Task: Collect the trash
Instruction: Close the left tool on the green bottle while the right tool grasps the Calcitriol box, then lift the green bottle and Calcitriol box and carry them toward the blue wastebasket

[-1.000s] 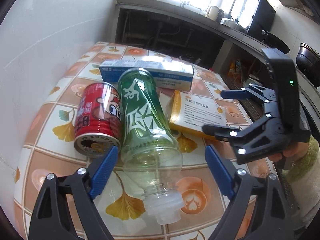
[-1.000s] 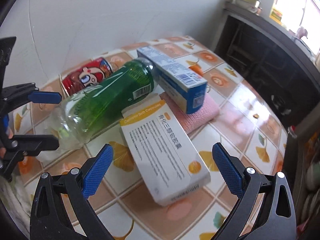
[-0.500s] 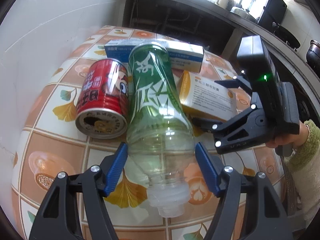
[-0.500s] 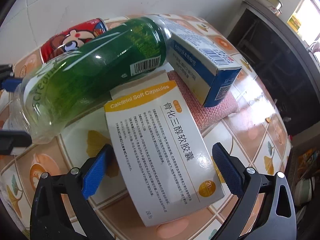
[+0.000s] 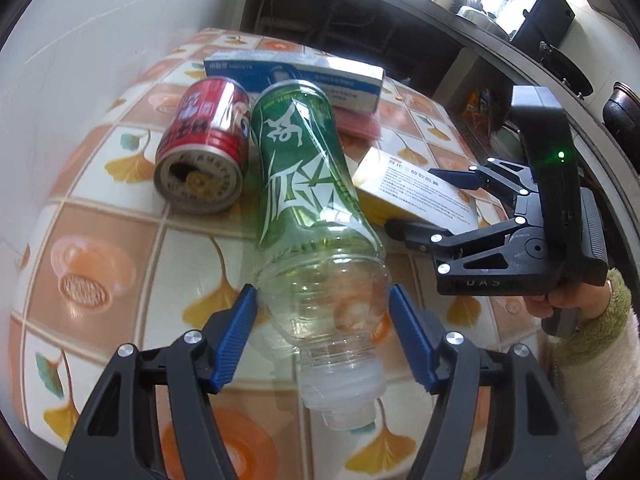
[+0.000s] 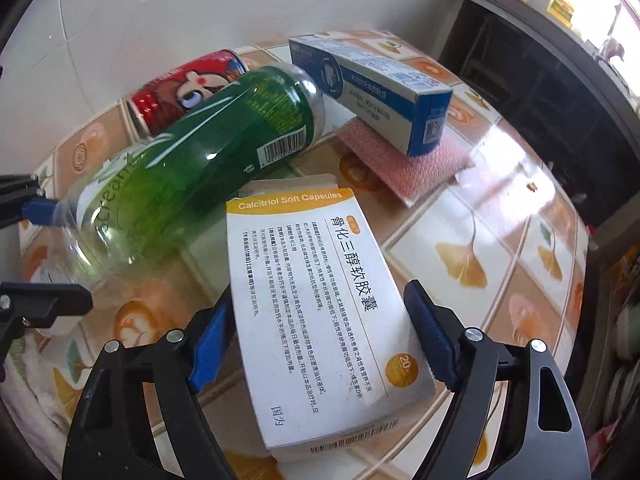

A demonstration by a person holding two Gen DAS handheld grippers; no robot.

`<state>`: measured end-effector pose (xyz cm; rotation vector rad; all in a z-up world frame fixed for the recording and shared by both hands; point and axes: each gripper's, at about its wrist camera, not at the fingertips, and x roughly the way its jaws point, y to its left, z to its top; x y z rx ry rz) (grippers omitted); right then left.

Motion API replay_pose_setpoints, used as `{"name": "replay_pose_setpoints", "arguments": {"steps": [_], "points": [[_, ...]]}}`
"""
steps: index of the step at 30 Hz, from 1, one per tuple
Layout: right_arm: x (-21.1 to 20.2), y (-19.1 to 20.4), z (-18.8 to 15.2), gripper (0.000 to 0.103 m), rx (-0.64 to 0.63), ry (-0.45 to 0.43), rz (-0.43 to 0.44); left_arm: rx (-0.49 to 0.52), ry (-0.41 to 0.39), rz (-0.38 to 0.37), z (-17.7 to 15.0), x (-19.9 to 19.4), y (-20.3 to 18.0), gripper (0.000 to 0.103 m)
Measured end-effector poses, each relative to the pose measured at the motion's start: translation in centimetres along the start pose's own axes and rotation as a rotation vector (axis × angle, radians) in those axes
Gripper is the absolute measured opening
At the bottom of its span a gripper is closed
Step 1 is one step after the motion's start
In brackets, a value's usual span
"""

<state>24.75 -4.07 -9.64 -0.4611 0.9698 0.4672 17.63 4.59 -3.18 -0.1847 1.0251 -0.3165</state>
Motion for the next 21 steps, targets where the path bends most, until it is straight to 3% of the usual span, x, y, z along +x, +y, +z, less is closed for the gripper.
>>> {"name": "replay_pose_setpoints", "arguments": {"steps": [12,15,21], "points": [[-5.0,0.9,-8.4,0.076,0.247,0.027,-0.062,-0.076,0.172,-0.169,-4.0,-2.1,-1.0,0.069],[-5.6,0.6,-9.6,0.076,0.308,0.022,-0.061,-0.13,0.147,-0.226,-3.3,-2.9,-0.4,0.077],[-6.2,0.4,-10.7,0.078,0.37,0.014,-0.05,-0.145,0.093,-0.229,-0.8,-2.3,-0.4,0.082]]}}
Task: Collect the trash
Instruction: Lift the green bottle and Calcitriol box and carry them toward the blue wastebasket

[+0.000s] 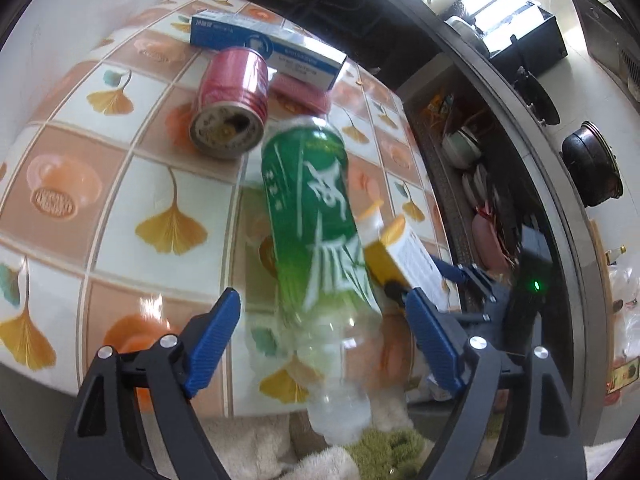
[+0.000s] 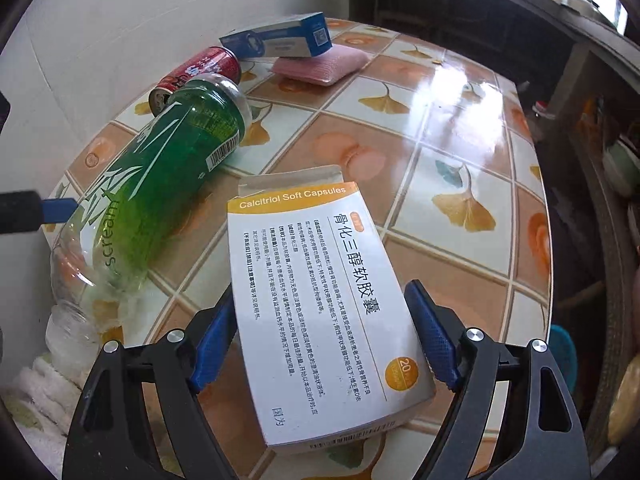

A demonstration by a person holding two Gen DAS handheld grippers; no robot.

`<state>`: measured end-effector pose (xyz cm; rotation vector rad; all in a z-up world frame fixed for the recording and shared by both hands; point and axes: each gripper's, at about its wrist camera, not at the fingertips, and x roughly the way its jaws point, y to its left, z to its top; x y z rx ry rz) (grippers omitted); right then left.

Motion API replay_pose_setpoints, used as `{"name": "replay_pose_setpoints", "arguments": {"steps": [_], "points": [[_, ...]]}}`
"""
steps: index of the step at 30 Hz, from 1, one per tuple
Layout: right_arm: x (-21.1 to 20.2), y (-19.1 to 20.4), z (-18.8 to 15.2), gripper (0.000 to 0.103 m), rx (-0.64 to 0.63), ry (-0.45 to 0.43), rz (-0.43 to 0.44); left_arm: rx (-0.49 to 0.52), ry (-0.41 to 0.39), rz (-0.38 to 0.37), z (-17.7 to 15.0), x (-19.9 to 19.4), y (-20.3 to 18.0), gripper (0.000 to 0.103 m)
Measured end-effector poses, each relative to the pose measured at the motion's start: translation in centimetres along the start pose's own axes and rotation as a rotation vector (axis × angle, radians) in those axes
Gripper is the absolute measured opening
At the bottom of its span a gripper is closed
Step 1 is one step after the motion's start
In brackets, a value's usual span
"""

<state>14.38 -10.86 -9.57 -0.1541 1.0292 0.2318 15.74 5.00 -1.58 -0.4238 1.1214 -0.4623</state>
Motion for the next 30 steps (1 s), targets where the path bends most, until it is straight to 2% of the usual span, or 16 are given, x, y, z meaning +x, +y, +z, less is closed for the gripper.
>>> {"name": "replay_pose_setpoints", "arguments": {"steps": [6,7,12,25,30], "points": [[0.1,-0.2,0.4,0.078,0.021,0.003,-0.002,-0.079,0.108,-0.068,3.4,4.3,1.3,0.082],[0.2,-0.2,0.5,0.078,0.022,0.004,-0.003,-0.096,0.129,-0.061,3.8,5.0,1.5,0.082],[0.3,-0.1,0.5,0.078,0.03,0.002,-0.005,-0.125,0.199,-0.098,4.5,6.7,1.7,0.079],[1.1,-0.3,0.9,0.078,0.057,0.016,0.0,-0.096,0.255,-0.142,5.5,8.6,0.6,0.066],[1.4,-0.3,0.8,0.077,0.061,0.029,-0.008,-0.123,0.273,-0.2,5.4,9.3,0.6,0.056]]}}
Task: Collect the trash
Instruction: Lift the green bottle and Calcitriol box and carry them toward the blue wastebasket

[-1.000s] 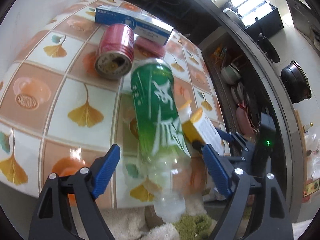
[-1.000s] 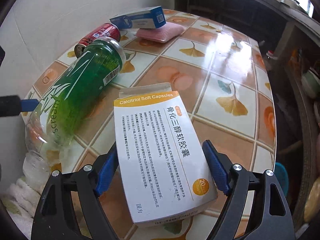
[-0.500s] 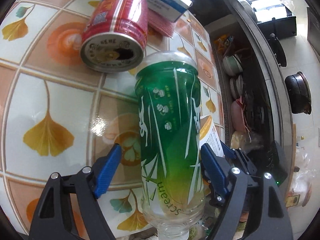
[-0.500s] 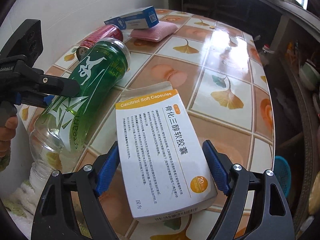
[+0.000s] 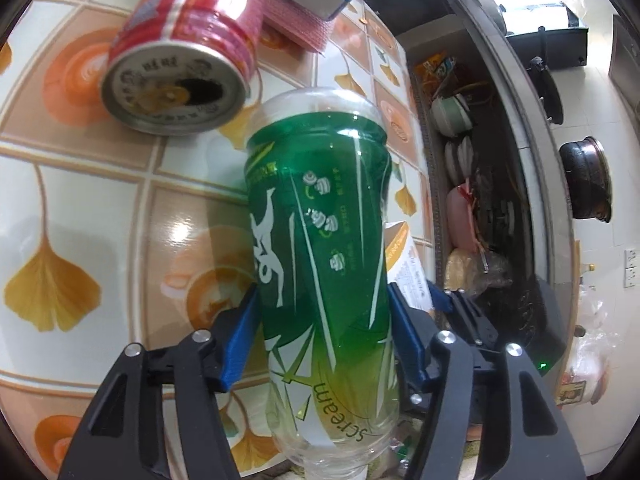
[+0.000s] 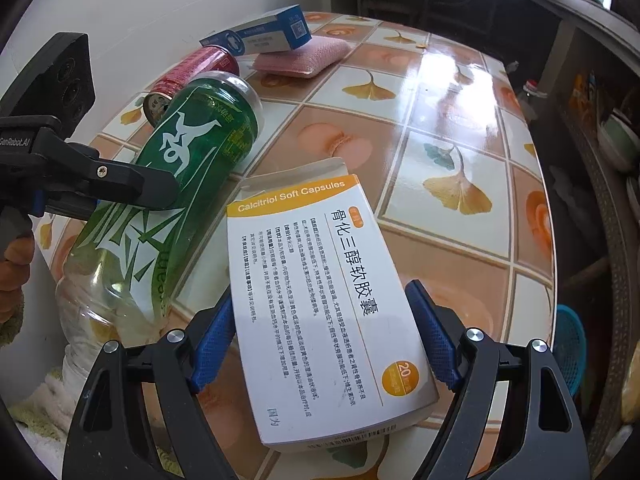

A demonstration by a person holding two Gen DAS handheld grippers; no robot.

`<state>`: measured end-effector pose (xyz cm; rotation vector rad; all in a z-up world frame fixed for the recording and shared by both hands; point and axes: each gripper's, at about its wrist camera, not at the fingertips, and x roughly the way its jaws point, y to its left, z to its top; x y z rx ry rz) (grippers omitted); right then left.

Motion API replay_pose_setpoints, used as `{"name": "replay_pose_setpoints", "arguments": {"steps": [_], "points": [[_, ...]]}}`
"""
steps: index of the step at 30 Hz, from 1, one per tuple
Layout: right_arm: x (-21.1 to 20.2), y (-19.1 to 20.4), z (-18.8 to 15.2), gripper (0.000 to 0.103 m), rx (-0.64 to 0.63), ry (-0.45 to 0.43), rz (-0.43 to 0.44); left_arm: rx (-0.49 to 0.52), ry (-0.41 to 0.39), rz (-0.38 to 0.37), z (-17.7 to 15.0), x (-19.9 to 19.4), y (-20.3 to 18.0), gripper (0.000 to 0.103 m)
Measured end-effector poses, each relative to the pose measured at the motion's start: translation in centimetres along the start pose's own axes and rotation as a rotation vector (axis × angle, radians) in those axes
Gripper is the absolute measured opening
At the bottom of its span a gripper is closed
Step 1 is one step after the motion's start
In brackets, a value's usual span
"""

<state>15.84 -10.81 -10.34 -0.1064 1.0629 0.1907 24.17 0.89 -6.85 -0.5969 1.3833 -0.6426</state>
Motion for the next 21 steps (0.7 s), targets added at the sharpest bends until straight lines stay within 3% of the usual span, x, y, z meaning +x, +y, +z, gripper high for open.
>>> {"name": "replay_pose_setpoints", "arguments": {"steps": [21], "points": [[-1.7,-1.1,-0.6,0.074,0.066,-0.055,0.009,0.008,-0.152,-0.072,-2.6,-3.8,0.3,0.054]]}}
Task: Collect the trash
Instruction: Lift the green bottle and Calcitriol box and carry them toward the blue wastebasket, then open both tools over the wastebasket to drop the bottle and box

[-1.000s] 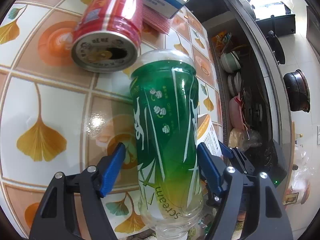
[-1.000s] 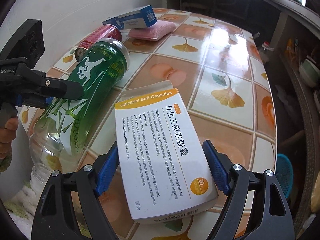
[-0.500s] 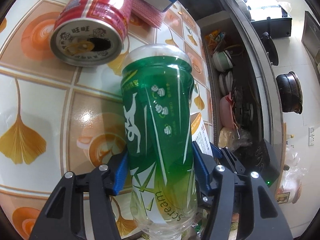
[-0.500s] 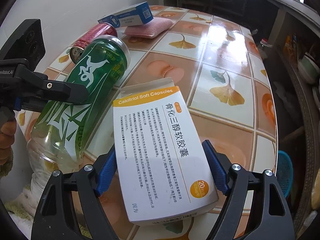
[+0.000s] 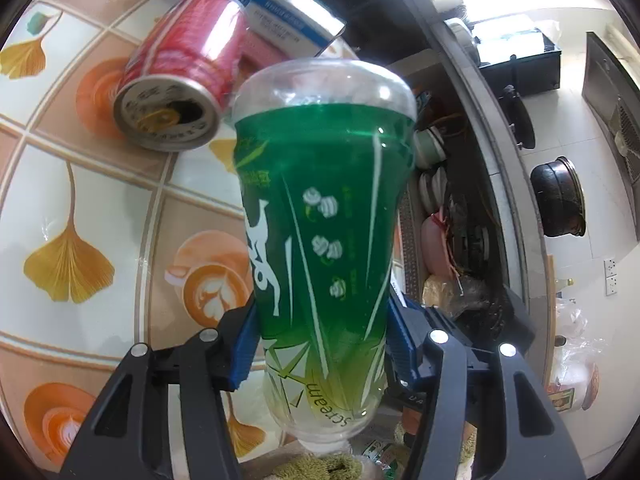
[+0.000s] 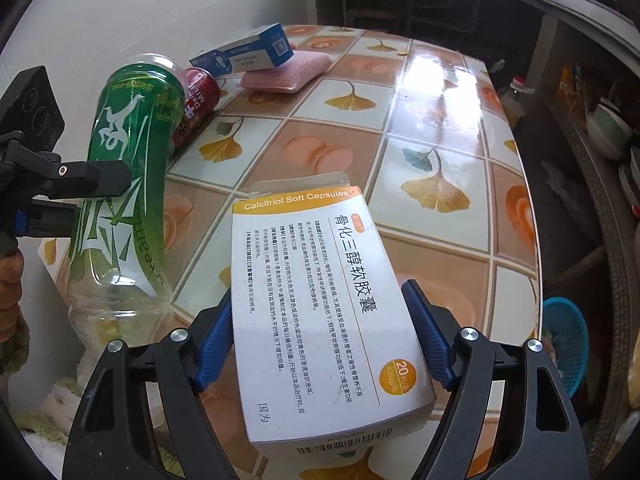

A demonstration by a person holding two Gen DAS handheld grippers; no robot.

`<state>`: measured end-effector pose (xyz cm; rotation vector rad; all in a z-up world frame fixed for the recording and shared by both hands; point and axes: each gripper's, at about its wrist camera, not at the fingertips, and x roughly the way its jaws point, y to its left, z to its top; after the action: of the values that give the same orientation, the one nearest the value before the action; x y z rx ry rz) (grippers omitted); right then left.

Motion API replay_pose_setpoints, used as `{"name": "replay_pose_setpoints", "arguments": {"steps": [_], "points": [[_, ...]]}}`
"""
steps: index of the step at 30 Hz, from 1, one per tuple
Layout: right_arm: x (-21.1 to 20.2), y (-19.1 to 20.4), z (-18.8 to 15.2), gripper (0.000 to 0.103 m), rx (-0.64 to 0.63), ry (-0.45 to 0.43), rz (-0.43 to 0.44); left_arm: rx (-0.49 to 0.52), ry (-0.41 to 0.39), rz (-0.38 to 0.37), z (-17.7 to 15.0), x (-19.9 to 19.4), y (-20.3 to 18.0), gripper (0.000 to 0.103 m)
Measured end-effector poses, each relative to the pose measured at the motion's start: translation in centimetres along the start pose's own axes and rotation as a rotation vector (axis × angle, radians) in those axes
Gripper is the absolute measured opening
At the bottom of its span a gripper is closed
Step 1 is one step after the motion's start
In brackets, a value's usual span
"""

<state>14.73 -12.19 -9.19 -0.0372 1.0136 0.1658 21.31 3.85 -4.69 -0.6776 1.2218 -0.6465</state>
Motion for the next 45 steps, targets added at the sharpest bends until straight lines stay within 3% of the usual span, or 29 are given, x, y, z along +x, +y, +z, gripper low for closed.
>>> {"name": "replay_pose_setpoints", "arguments": {"steps": [19,28,36,41,45], "points": [[-3.4,-2.7,-0.7,0.074,0.103,-0.082,0.066,0.109,-0.063,-0.098,-1.4,-2.5,-4.5,0.054],[-6.7,-5.9,-1.5,0.073,0.173,-0.153,0.053,0.16,-0.049,-0.136,-1.1,-0.8,-8.3,0.054],[-11.9,-13.4,-4.8,0.073,0.35,-0.255,-0.052,0.245,0.042,-0.19,-0.4,4.6,-14.2,0.054],[-14.2,-20.0,-9.9,0.073,0.538,-0.275,-0.16,0.298,0.161,-0.219,0.1,11.5,-18.6,0.054],[-14.3,-25.0,-15.0,0.073,0.722,-0.256,-0.209,0.313,0.272,-0.194,0.2,18.0,-21.0,0.054]]}}
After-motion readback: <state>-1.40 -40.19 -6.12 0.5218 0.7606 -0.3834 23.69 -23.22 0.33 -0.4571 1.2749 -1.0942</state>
